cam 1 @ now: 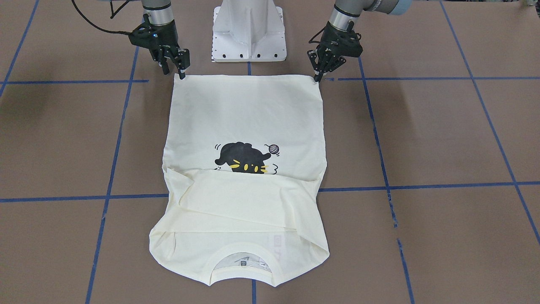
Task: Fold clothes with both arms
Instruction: 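Grasp both hem corners with the left and right grippers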
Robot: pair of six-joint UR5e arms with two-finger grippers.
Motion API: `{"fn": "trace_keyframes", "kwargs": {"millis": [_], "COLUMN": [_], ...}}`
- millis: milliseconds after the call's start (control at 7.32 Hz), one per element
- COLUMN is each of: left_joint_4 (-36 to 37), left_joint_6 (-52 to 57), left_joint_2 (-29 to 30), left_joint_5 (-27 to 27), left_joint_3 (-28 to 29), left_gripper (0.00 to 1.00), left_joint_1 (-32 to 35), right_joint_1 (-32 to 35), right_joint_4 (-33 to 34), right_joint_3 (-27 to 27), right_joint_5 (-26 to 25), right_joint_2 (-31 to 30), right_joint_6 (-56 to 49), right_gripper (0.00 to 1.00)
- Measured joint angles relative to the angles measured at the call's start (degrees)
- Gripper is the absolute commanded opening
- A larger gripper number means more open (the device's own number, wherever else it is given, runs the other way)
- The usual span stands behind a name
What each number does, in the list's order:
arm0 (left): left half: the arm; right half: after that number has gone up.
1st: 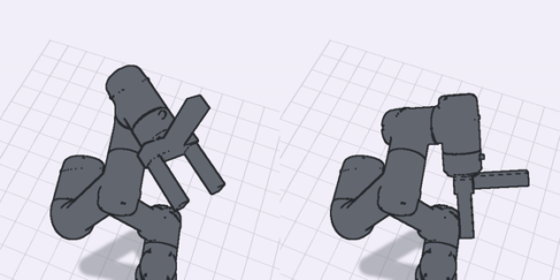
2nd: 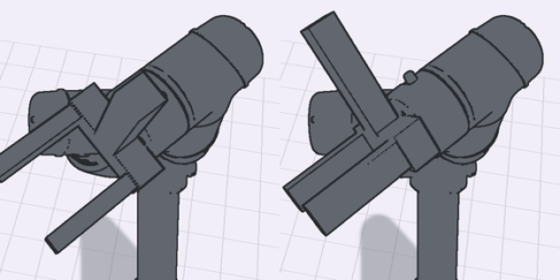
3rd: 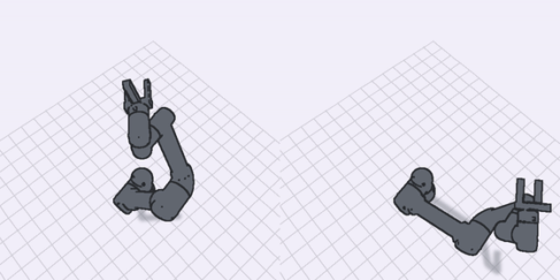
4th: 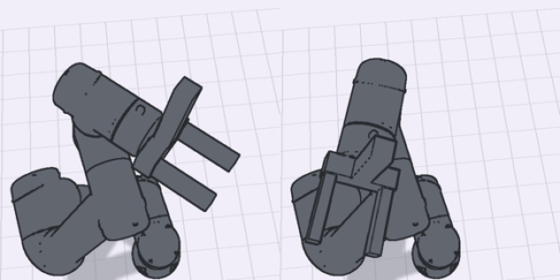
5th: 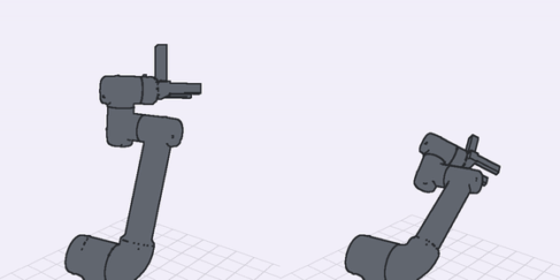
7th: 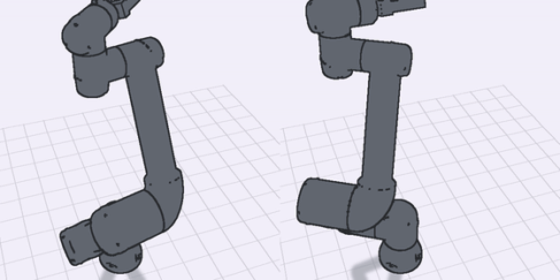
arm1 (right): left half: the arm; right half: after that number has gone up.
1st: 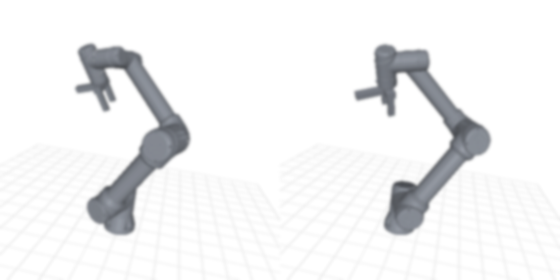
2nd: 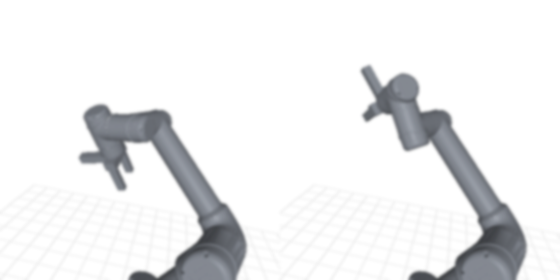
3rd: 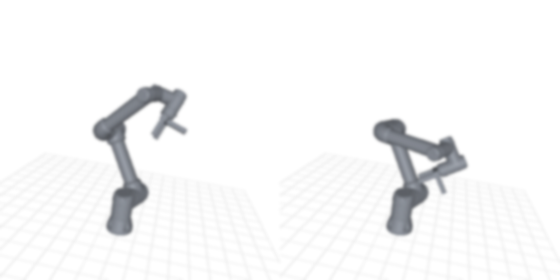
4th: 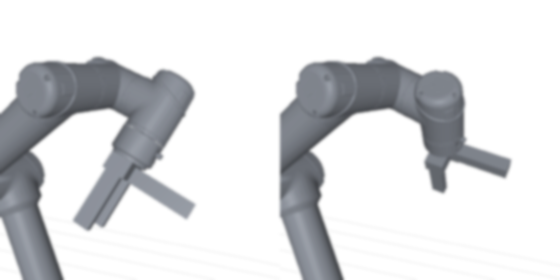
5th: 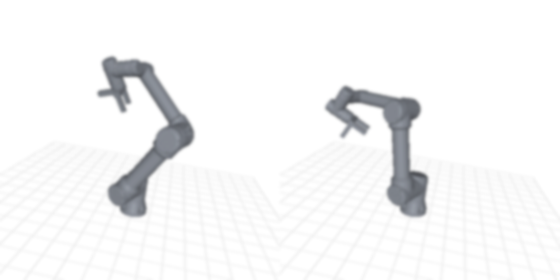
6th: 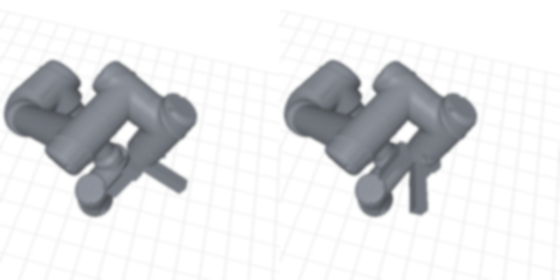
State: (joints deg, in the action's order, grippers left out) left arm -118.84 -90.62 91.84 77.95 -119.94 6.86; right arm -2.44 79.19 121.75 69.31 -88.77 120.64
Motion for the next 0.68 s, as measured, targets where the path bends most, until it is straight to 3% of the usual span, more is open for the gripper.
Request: {"fn": "trace_keyframes", "kwargs": {"millis": [137, 273, 683], "left_joint_4": [0.01, 0.01, 0.01], "left_joint_6": [0.0, 0.0, 0.0], "left_joint_2": [-0.03, -0.05, -0.11], "left_joint_5": [-0.11, -0.15, -0.17], "left_joint_3": [-0.03, -0.03, -0.03], "left_gripper": [0.0, 0.0, 0.0], "left_joint_1": [0.0, 0.0, 0.0], "right_joint_1": [-0.2, -0.31, -0.3], "right_joint_4": [0.0, 0.0, 0.1], "right_joint_3": [-0.49, -0.67, -0.63], "right_joint_5": [-0.08, -0.1, 0.02], "right_joint_2": [0.57, 0.86, 1.1], "right_joint_6": [0.02, 0.03, -0.06], "right_gripper": [0.37, 0.03, 0.0]}}
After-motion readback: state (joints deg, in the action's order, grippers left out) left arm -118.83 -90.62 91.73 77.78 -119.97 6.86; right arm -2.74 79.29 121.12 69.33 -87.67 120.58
